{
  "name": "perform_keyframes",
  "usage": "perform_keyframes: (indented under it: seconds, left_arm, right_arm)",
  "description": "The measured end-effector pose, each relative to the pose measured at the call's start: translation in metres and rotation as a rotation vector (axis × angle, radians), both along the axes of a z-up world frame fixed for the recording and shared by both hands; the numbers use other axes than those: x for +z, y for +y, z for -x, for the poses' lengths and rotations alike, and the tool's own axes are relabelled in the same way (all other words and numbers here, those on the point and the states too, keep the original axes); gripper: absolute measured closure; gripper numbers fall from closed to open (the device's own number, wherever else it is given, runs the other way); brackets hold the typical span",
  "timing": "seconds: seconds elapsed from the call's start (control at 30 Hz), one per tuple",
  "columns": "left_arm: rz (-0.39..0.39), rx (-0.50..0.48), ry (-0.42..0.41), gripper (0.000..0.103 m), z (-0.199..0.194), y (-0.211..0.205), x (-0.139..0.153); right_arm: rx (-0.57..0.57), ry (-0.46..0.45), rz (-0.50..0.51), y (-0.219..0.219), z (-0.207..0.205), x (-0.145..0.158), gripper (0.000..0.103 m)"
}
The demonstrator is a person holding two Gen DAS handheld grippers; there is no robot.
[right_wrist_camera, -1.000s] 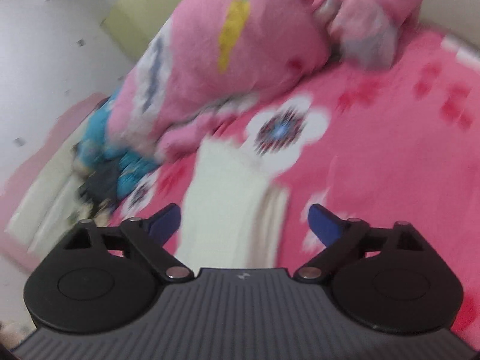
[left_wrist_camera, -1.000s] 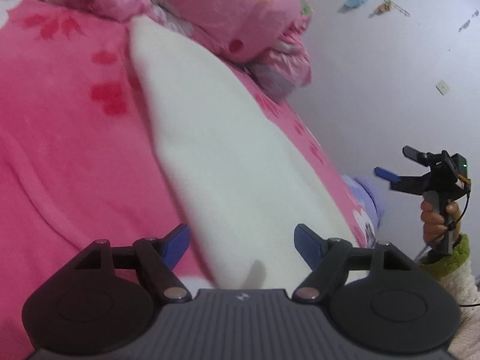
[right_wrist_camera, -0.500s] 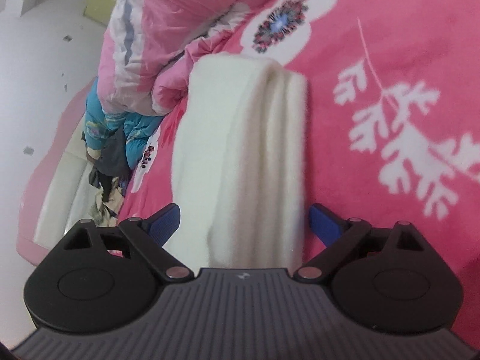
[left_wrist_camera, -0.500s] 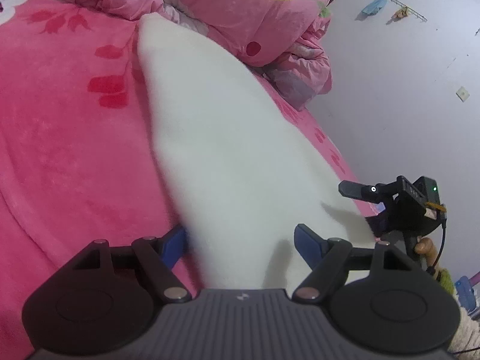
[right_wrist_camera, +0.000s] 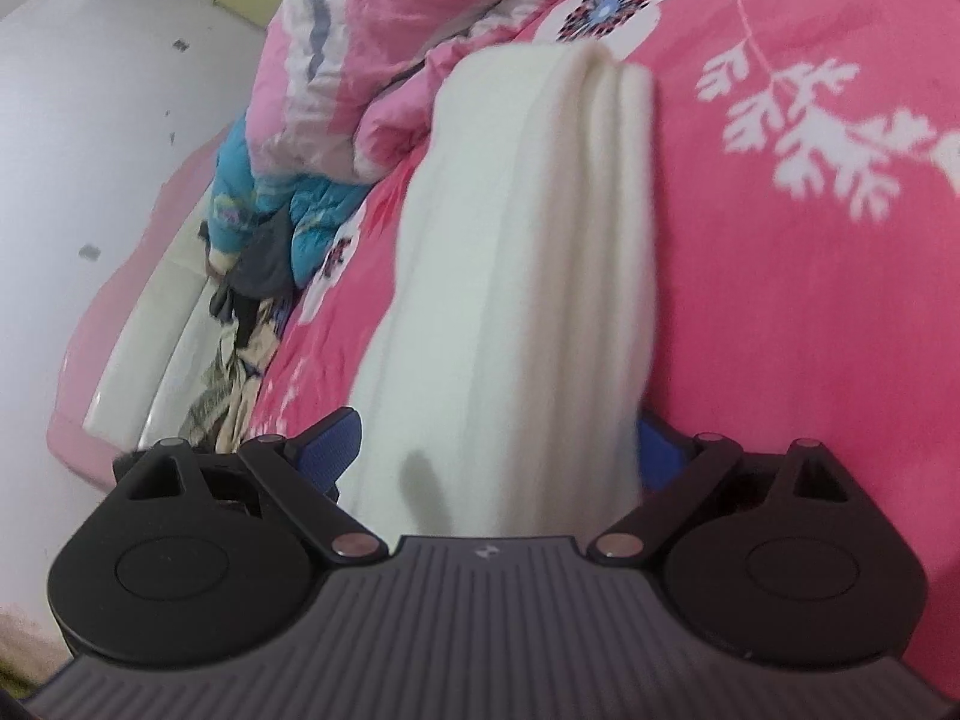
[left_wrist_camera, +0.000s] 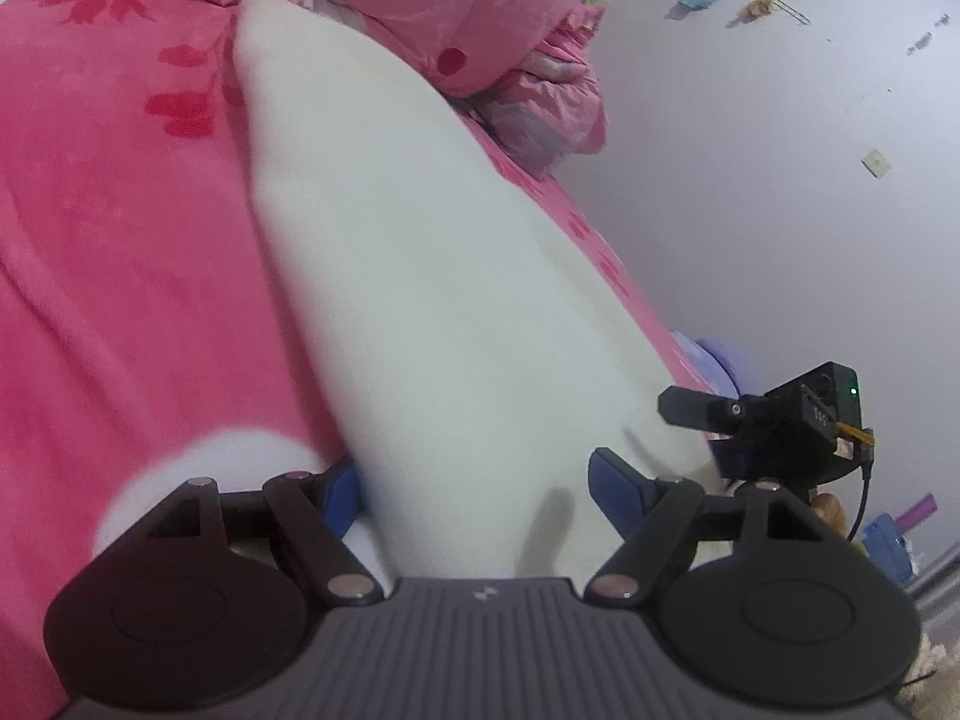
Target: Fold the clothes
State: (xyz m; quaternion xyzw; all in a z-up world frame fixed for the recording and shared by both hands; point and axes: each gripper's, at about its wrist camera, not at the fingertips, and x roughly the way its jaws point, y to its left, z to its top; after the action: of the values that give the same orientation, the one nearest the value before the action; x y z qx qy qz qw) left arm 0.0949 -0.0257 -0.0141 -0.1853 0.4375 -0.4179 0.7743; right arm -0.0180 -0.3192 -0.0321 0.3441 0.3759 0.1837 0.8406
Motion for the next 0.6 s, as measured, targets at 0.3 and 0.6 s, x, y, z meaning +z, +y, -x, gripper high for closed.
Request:
perform_keyframes:
  seconds: [0.3, 0.6]
  left_arm:
    - [0.026, -0.089, 0.035, 0.026, 0.030, 0.008, 0.004]
    - [-0.005, -0.149, 0.080, 0.048, 0.050, 0.000, -0.009]
  right_arm:
    - [0.051, -0.002, 0.068, 0.025, 0.052, 0.011, 0.011]
    - [0.026, 0.085, 0.002, 0.036, 0.077, -0.008, 0.039]
